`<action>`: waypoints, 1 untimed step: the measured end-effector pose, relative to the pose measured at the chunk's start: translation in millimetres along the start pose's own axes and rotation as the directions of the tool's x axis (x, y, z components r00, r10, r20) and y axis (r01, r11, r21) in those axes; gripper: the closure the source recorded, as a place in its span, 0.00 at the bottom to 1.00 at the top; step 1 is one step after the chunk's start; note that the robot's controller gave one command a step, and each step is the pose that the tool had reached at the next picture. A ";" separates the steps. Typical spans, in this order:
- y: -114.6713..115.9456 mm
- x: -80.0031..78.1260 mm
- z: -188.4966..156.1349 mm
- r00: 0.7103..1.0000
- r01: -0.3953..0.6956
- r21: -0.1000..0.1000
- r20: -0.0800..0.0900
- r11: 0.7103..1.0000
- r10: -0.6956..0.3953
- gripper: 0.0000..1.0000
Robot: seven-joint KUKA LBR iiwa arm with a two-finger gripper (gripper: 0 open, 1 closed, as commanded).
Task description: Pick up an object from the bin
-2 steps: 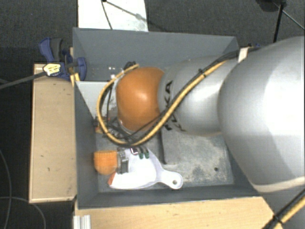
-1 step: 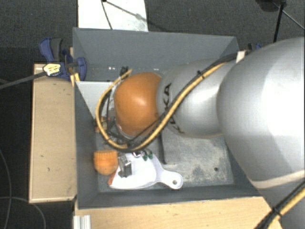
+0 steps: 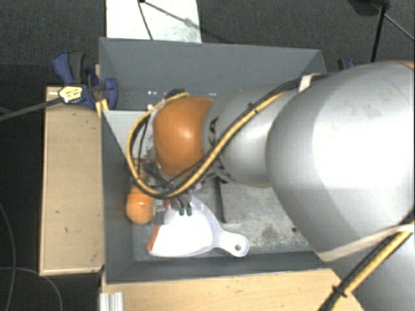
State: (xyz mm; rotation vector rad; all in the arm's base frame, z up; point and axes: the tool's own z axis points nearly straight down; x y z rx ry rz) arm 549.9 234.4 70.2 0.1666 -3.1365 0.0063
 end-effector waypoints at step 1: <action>0.1 0.1 -0.1 1.000 0.001 0.000 0.000 1.000 -0.001 1.00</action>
Offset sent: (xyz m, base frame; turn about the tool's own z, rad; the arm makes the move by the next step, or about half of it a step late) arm 0.0159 -0.0011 0.0925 0.0021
